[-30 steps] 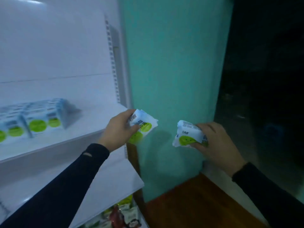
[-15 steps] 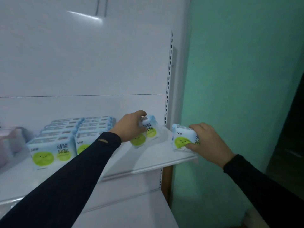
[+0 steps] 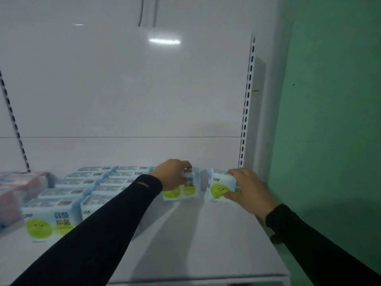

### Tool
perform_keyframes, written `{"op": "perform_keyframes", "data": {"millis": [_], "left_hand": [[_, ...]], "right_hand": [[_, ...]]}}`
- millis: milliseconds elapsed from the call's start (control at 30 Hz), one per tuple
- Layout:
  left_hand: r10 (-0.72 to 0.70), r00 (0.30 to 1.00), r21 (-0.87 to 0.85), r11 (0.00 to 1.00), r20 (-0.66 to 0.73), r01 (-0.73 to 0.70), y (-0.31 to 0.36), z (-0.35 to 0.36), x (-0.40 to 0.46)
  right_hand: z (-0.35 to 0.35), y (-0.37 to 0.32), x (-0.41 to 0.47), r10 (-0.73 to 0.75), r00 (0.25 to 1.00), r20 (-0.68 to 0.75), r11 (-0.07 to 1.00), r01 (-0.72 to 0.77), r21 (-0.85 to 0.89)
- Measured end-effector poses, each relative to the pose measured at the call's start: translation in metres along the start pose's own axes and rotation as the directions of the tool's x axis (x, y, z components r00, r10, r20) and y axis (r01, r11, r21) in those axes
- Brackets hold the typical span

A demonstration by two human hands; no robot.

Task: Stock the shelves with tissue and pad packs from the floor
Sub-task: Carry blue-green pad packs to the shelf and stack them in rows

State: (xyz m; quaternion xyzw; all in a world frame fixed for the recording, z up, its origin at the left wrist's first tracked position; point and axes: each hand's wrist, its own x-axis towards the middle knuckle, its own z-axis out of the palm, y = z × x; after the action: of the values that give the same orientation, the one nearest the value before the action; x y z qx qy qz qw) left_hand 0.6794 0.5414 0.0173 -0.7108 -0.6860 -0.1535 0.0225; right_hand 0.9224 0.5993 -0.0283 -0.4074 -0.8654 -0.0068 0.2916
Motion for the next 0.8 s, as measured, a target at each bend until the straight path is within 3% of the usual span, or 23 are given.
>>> {"op": "perform_keyframes", "data": {"millis": [233, 567, 700, 800], "left_hand": [[-0.149, 0.985, 0.197, 0.972, 0.081, 0.131, -0.028, 0.004, 0.004], [-0.078, 0.997, 0.435, 0.898, 0.016, 0.064, -0.034, 0.007, 0.008], [-0.065, 0.997, 0.400, 0.913, -0.030, 0.072, -0.041, 0.009, 0.010], [-0.094, 0.994, 0.266, 0.958, -0.052, 0.104, -0.043, -0.003, 0.013]], "right_hand": [[0.043, 0.015, 0.034, -0.132, 0.990, 0.044, 0.989, 0.135, -0.061], [0.054, 0.008, 0.044, -0.079, 0.997, -0.028, 0.995, 0.077, -0.066], [0.056, -0.002, 0.045, -0.028, 0.999, -0.025, 1.000, 0.028, 0.003], [0.055, -0.001, 0.043, -0.021, 1.000, -0.022, 0.999, 0.021, 0.024]]}}
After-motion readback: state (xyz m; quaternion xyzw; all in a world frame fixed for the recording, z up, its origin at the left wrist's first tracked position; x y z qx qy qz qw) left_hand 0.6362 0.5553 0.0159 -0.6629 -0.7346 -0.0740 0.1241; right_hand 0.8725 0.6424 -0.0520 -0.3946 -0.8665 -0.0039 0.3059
